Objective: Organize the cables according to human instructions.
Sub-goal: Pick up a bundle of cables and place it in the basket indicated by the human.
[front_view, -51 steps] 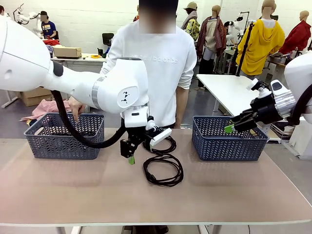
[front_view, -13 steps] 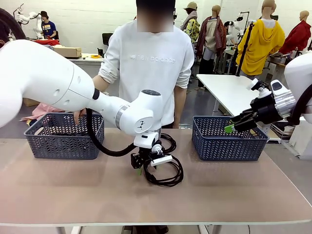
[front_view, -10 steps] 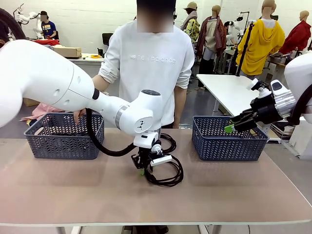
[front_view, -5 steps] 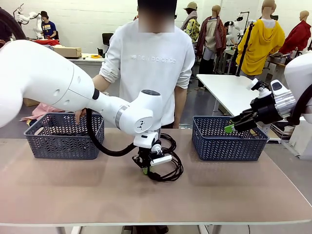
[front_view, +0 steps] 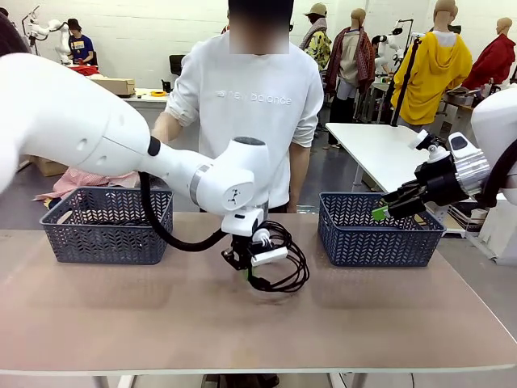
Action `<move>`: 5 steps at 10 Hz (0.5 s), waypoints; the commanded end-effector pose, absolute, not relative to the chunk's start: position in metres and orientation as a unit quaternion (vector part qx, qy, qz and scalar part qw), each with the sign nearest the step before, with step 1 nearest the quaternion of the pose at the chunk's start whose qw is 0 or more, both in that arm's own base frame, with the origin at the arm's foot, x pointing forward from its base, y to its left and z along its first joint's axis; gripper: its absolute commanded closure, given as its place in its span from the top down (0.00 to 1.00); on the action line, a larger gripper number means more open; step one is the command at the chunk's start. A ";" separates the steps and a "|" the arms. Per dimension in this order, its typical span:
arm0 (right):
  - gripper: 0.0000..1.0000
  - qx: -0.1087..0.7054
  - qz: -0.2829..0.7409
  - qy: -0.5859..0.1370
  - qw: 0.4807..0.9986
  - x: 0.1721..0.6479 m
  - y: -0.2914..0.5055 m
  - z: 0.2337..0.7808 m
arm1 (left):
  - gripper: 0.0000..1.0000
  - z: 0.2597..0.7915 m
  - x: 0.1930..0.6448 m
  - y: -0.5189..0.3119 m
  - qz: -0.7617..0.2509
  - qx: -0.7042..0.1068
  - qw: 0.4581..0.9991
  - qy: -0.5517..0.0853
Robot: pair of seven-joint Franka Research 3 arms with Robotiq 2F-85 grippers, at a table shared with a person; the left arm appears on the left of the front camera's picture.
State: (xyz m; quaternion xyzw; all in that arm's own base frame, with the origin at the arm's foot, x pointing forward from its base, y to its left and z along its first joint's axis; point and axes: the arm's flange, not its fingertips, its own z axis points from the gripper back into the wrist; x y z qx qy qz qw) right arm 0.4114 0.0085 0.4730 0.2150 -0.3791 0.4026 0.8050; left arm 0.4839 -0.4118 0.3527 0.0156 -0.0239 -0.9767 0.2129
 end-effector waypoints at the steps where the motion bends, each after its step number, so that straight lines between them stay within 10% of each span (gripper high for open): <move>1: 1.00 0.221 0.406 -0.394 0.794 0.415 0.009 0.470 | 0.00 0.394 0.469 -0.388 -0.966 0.025 0.255 -0.026; 5: 1.00 0.221 0.406 -0.394 0.794 0.415 0.009 0.470 | 0.00 0.466 0.469 -0.342 -0.912 0.038 0.409 -0.016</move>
